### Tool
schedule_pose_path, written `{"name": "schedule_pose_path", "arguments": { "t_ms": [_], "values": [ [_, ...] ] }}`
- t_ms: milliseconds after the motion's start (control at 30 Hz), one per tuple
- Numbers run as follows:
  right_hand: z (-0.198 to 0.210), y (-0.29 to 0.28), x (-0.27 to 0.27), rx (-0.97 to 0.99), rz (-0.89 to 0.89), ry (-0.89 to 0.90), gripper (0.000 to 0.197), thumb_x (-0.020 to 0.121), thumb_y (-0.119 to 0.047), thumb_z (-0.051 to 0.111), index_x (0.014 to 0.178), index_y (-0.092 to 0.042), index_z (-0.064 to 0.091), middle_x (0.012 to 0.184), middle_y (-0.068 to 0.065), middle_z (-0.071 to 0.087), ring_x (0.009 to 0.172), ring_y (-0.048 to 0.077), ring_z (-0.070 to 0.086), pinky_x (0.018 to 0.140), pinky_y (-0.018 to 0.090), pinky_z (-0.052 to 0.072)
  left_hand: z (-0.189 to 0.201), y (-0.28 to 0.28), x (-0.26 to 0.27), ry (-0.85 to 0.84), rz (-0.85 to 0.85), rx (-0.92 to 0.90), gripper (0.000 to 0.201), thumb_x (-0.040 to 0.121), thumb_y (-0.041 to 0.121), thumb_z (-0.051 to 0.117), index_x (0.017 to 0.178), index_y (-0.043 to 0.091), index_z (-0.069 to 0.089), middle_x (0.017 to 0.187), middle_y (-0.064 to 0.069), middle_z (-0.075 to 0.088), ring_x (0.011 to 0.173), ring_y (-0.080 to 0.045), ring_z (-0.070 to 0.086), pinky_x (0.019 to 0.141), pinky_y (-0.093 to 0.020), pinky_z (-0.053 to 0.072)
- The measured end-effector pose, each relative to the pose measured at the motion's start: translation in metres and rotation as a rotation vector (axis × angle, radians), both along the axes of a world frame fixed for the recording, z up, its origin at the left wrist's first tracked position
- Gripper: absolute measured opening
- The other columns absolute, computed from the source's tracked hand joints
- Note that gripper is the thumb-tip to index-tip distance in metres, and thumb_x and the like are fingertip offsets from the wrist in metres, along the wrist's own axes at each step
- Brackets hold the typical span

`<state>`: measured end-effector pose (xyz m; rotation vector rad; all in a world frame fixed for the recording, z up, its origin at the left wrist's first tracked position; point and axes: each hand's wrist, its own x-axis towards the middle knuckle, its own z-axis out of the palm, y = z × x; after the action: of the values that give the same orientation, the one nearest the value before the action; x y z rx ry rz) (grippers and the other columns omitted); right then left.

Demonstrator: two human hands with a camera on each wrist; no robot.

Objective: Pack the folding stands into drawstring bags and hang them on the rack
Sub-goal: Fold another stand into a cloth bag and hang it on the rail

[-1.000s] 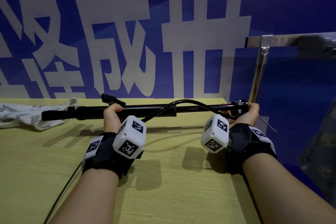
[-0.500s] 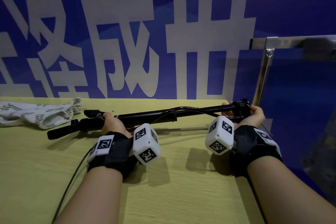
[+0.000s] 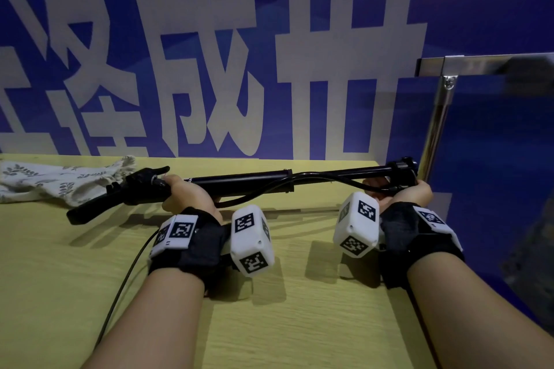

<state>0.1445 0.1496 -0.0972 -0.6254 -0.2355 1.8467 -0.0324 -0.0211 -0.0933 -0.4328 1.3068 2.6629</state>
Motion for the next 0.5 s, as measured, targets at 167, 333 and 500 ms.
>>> {"name": "schedule_pose_path", "arguments": {
  "t_ms": [167, 333, 500],
  "values": [
    [-0.003, 0.003, 0.000, -0.027, 0.005, 0.021, 0.040, 0.097, -0.033, 0.030, 0.079, -0.008, 0.054, 0.072, 0.005, 0.059, 0.056, 0.017, 0.062, 0.046, 0.022, 0.047, 0.000, 0.004, 0.001, 0.059, -0.005, 0.046, 0.054, 0.092, 0.042, 0.043, 0.138, 0.013, 0.040, 0.131, -0.011, 0.053, 0.113, -0.029, 0.056, 0.099, -0.046, 0.044],
    [0.000, -0.001, -0.001, -0.002, -0.016, -0.010, 0.032, 0.096, -0.022, 0.035, 0.075, -0.008, 0.055, 0.050, 0.007, 0.065, 0.050, 0.021, 0.064, 0.058, 0.035, 0.057, 0.001, 0.006, 0.001, 0.057, -0.072, 0.040, 0.056, 0.092, 0.038, 0.044, 0.140, 0.010, 0.038, 0.133, -0.013, 0.052, 0.115, -0.030, 0.055, 0.090, -0.040, 0.045],
    [0.000, -0.004, -0.004, -0.005, -0.044, 0.027, 0.032, 0.096, -0.021, 0.033, 0.075, -0.007, 0.055, 0.045, 0.007, 0.063, 0.065, 0.024, 0.064, 0.070, 0.037, 0.056, 0.003, 0.010, 0.010, 0.112, -0.165, 0.051, 0.052, 0.096, 0.034, 0.041, 0.141, 0.008, 0.037, 0.113, -0.011, 0.055, 0.095, -0.025, 0.054, 0.070, -0.035, 0.048]
  ]
}}
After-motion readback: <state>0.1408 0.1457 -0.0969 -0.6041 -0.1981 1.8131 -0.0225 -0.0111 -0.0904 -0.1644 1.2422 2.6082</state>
